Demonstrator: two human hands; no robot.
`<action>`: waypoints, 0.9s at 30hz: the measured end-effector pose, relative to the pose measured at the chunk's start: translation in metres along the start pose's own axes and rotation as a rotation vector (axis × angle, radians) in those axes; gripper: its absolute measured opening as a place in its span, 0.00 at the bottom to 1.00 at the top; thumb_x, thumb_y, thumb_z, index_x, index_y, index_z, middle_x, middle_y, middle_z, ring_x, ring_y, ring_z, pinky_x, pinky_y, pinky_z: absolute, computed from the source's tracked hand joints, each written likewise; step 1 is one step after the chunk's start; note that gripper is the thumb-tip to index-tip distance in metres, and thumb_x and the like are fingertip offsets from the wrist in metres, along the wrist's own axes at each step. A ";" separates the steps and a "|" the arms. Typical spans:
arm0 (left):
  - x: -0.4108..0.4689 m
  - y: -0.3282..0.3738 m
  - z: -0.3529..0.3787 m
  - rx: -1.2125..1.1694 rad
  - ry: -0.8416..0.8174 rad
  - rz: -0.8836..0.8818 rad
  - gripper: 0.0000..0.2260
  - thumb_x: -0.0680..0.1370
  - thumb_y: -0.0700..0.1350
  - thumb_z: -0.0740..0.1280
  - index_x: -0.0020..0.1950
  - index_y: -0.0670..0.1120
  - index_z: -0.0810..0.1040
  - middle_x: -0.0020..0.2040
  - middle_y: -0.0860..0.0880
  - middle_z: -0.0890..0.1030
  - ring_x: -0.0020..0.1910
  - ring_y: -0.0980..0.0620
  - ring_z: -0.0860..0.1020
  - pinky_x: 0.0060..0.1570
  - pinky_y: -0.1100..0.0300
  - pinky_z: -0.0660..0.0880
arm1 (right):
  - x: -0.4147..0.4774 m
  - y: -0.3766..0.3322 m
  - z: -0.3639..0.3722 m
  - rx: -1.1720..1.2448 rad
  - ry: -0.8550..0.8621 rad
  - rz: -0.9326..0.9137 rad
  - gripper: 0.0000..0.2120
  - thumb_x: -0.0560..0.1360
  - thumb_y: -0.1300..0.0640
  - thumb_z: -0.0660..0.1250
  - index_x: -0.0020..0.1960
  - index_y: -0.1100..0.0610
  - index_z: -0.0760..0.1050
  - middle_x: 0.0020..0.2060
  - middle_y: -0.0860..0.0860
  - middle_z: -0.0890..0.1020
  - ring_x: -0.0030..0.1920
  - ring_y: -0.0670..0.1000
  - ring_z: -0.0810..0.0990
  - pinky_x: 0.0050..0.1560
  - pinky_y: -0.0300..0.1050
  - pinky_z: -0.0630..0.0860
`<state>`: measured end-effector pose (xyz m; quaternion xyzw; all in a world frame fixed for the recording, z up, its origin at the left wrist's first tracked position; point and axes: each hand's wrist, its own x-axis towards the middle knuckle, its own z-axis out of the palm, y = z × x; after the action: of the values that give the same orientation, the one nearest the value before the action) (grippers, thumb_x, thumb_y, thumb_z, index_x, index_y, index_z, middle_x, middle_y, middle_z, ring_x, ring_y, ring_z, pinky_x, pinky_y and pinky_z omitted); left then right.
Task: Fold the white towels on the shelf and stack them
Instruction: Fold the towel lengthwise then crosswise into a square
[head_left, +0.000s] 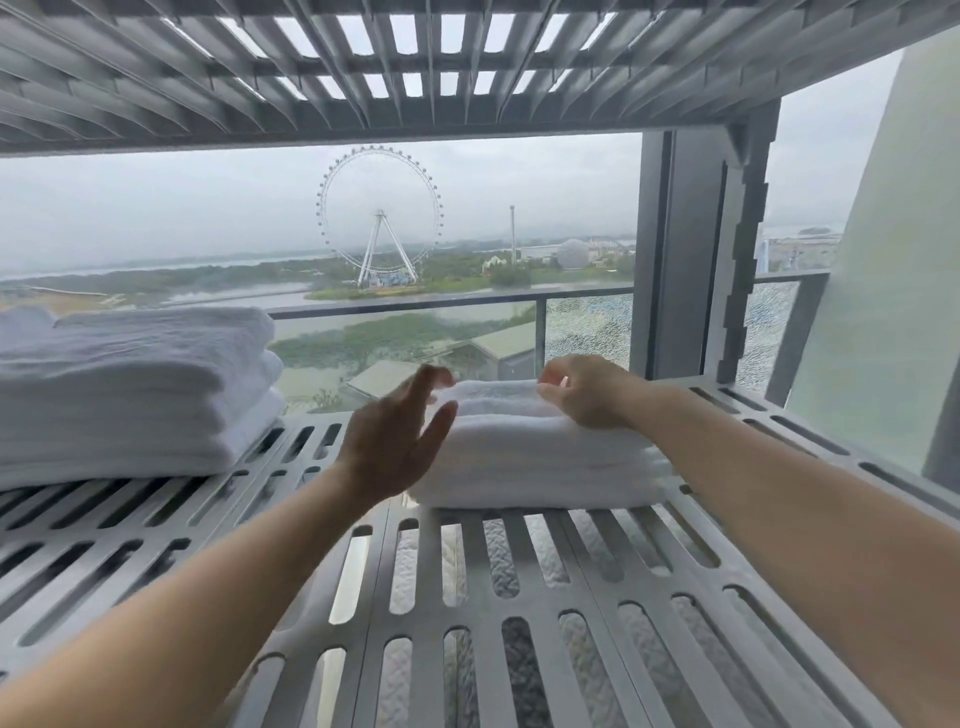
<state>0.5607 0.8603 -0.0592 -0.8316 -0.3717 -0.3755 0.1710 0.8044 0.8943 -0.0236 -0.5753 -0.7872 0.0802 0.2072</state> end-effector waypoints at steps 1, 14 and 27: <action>0.010 -0.004 0.005 -0.070 -0.019 -0.090 0.17 0.80 0.54 0.50 0.57 0.43 0.69 0.54 0.44 0.80 0.43 0.46 0.80 0.38 0.55 0.75 | 0.004 0.000 0.002 -0.002 0.001 0.002 0.12 0.78 0.49 0.58 0.55 0.52 0.74 0.54 0.51 0.77 0.50 0.50 0.74 0.49 0.44 0.67; 0.062 -0.060 0.060 -0.776 -0.404 -0.663 0.09 0.79 0.46 0.61 0.56 0.47 0.76 0.52 0.51 0.78 0.44 0.61 0.78 0.35 0.70 0.73 | 0.056 0.045 0.018 -0.152 -0.086 0.049 0.19 0.78 0.38 0.49 0.42 0.51 0.68 0.37 0.46 0.70 0.46 0.52 0.69 0.41 0.44 0.63; 0.064 -0.065 0.087 -0.395 -0.475 -0.538 0.15 0.78 0.56 0.60 0.43 0.48 0.81 0.36 0.53 0.81 0.37 0.54 0.78 0.37 0.63 0.70 | 0.071 0.082 0.020 -0.076 0.043 -0.248 0.21 0.75 0.36 0.51 0.34 0.49 0.69 0.31 0.49 0.76 0.34 0.47 0.75 0.35 0.43 0.66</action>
<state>0.5841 0.9842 -0.0682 -0.7852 -0.5259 -0.2684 -0.1868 0.8494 0.9904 -0.0552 -0.4826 -0.8501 0.0117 0.2105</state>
